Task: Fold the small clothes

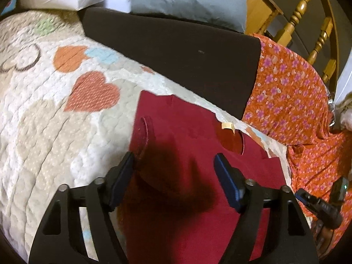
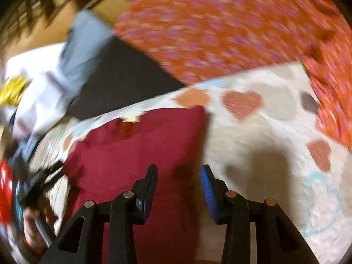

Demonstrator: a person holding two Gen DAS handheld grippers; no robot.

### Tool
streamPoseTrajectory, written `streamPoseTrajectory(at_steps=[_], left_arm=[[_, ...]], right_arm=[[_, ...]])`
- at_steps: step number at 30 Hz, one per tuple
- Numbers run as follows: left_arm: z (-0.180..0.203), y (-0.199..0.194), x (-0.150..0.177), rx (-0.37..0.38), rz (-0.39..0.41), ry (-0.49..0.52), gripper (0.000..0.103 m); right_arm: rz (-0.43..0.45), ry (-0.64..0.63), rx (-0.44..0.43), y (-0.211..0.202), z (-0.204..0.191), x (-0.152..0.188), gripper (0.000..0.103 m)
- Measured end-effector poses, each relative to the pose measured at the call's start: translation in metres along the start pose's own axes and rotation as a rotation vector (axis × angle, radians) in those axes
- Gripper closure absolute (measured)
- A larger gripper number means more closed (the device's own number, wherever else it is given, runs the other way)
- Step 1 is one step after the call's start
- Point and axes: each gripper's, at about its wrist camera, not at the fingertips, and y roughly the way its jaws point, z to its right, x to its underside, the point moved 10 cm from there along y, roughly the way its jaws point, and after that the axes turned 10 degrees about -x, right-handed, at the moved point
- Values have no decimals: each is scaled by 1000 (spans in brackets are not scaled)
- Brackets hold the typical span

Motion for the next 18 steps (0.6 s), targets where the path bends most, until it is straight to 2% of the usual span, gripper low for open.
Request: streamPoseTrajectory(at_steps=[3,6,7,9,10,12,13,14,16,18], left_arm=[[7,3,-5,26,3,-13,39],[13,4,-2,34,8,7,39],[14,5,-1,28,8,18,41],[18,10,3,27,-12,45,53],[20,11,3,32,-20,48,55],[29,5,0,62,-14,64,57],[33,2,-1,76,-3,74,57],[39,-3,-4,84,18,93,57],[39,-3,-7,28,51,127,57],[25,17,3,-63,1,146,57]], right_arm=[[2,91,-38,10,13,-7,64],[-26,118,-94,33,3,-19,60],[-46,119,-82,45,2,-20,58],[-104,120,-46,64,2,-15,58],[-144,108,-29,75,2,-12,59],[-136,45,22,76,2,-16,83],[-116,25,30,70,2,-22,89],[-94,20,32,62,5,-28,91],[-56,-9,79,49,11,-39,93],[-50,-50,178,44,24,-41,96]])
